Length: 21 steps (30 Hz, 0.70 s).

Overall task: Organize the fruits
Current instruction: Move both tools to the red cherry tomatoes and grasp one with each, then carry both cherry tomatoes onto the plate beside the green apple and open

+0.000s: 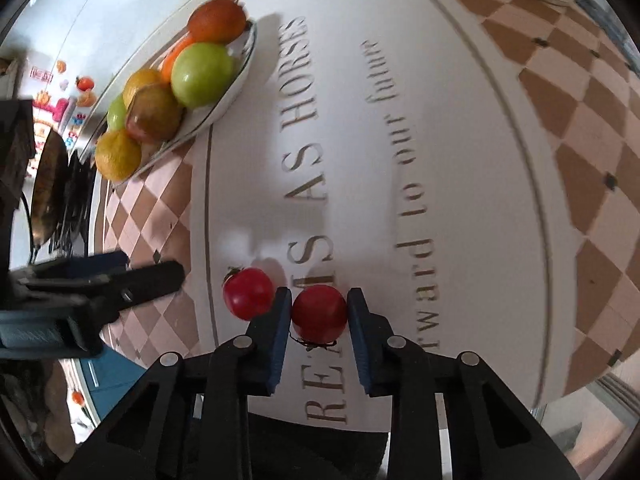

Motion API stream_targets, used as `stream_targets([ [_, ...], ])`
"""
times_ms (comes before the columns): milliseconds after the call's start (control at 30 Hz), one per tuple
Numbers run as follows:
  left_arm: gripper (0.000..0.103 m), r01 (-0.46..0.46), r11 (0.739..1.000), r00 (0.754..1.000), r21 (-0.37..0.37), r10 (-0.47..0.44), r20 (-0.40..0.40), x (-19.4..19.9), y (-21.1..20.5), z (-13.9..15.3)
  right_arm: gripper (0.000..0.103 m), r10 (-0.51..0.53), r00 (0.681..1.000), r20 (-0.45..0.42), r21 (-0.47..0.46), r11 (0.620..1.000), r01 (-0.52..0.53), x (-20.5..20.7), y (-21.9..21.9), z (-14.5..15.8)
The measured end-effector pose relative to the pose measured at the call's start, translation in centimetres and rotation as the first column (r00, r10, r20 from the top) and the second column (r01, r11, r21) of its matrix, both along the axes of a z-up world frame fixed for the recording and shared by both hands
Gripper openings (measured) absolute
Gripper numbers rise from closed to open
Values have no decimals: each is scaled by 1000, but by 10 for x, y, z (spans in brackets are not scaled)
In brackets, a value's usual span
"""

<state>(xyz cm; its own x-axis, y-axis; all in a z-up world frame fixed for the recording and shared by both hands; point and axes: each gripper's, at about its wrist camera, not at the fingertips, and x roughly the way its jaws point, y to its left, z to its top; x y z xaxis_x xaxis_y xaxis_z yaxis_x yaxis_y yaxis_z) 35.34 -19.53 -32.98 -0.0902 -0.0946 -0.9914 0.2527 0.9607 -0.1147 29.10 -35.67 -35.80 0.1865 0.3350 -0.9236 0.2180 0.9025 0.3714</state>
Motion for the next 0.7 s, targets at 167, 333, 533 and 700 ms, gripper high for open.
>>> stream_targets([
  [167,102,109,994,994,-15,-109,-23,-19,-34,-11,31,-60,998,16,-21,998,60,-10,-23,14],
  [333,80,178,983,984,-54,-179,-21,-32,-59,-18,31,-98,995,1,-30,995,98,-15,-42,14],
  [533,41,200,977,979,-77,-202,-24,-36,-72,-25,31,-121,993,9,-31,992,121,-22,-50,19],
  [700,29,179,979,984,-102,-180,-9,-35,-70,-22,31,-118,993,15,-30,992,119,-20,-50,22],
])
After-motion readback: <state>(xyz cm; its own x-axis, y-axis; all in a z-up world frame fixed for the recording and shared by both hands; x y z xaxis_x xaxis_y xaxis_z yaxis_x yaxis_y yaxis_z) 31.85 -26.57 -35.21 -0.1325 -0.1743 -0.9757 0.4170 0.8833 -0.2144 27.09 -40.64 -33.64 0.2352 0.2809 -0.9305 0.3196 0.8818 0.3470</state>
